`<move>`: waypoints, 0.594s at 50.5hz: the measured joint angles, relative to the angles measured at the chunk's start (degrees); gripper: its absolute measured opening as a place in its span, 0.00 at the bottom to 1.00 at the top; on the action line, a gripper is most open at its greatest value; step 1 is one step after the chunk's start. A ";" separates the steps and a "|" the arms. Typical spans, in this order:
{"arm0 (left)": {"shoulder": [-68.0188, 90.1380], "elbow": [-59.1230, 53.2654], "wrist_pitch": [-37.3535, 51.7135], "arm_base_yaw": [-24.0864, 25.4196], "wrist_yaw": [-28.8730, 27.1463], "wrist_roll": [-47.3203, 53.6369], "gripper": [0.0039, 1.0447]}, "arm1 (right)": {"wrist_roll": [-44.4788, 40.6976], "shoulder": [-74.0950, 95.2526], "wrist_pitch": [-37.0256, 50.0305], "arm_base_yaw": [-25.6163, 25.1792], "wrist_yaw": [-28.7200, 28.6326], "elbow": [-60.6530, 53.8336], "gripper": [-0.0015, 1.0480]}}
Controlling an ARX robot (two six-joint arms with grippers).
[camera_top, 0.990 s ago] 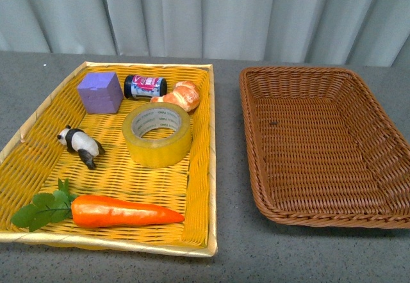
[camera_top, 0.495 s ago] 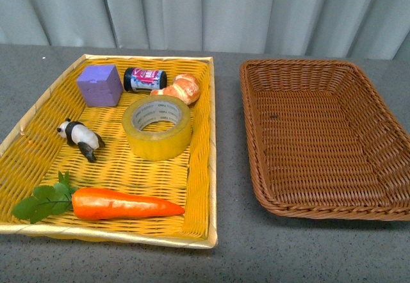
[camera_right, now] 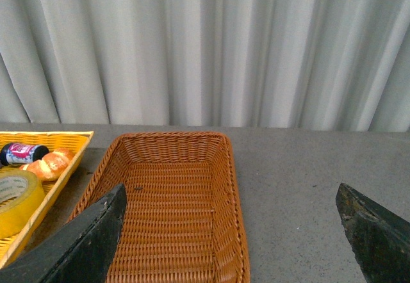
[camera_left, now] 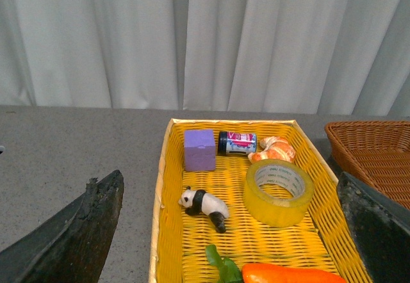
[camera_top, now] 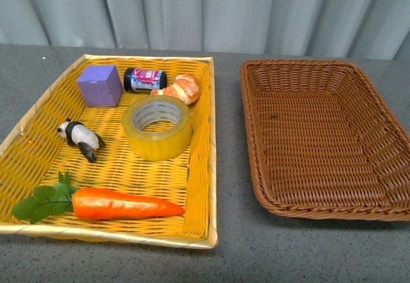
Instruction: Move tape to another basket
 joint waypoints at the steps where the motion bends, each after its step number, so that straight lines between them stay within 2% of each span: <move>1: 0.00 0.00 0.00 0.00 0.00 -0.02 0.94 | 0.00 0.00 0.00 0.00 0.00 0.00 0.91; 30: 0.00 0.00 0.00 0.00 0.00 -0.02 0.94 | 0.00 0.00 0.00 0.00 0.00 0.00 0.91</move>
